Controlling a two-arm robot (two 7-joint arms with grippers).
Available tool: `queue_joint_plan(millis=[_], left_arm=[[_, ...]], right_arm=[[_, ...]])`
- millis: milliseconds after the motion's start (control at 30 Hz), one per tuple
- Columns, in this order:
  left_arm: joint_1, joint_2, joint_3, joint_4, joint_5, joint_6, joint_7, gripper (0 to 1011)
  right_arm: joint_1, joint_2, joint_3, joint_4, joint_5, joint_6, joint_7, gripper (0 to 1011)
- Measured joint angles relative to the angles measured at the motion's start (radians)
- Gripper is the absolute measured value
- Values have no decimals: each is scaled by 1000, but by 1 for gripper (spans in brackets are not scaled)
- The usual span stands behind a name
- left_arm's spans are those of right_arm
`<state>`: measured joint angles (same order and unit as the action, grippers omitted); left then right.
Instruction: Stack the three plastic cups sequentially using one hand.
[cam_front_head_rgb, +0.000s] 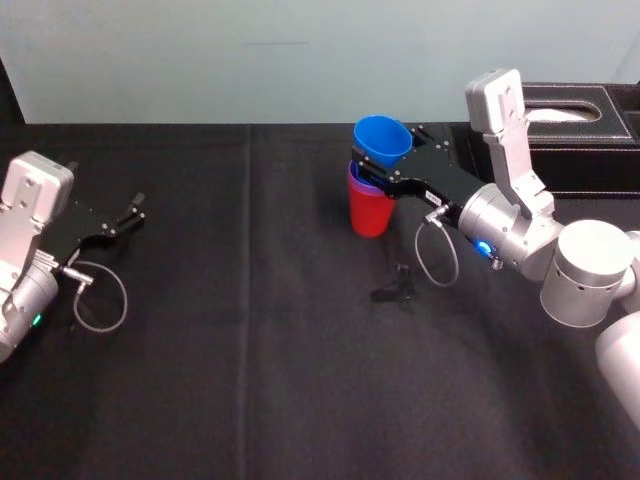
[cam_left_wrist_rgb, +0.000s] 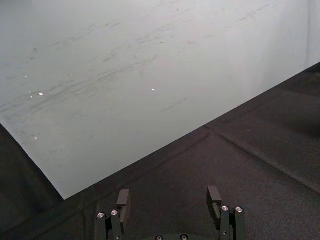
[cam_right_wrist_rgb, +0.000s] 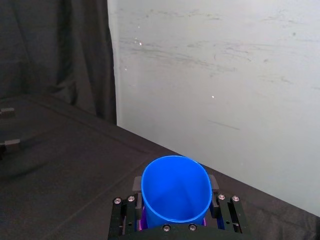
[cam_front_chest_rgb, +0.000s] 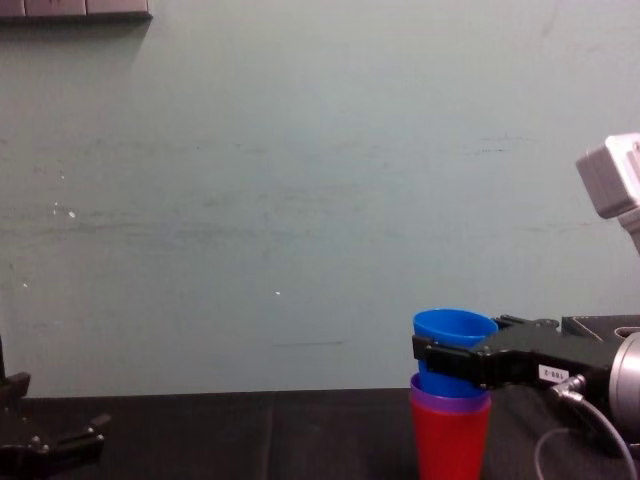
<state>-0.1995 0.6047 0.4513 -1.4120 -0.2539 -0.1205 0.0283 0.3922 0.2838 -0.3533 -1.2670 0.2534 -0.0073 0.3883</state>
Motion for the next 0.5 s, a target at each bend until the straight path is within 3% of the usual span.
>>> queue_joint_plan(millis=[500], left_arm=[[0, 0, 0, 0, 0, 0, 0, 1005]], right_arm=[[18, -21, -3, 78, -6, -34, 11, 733]])
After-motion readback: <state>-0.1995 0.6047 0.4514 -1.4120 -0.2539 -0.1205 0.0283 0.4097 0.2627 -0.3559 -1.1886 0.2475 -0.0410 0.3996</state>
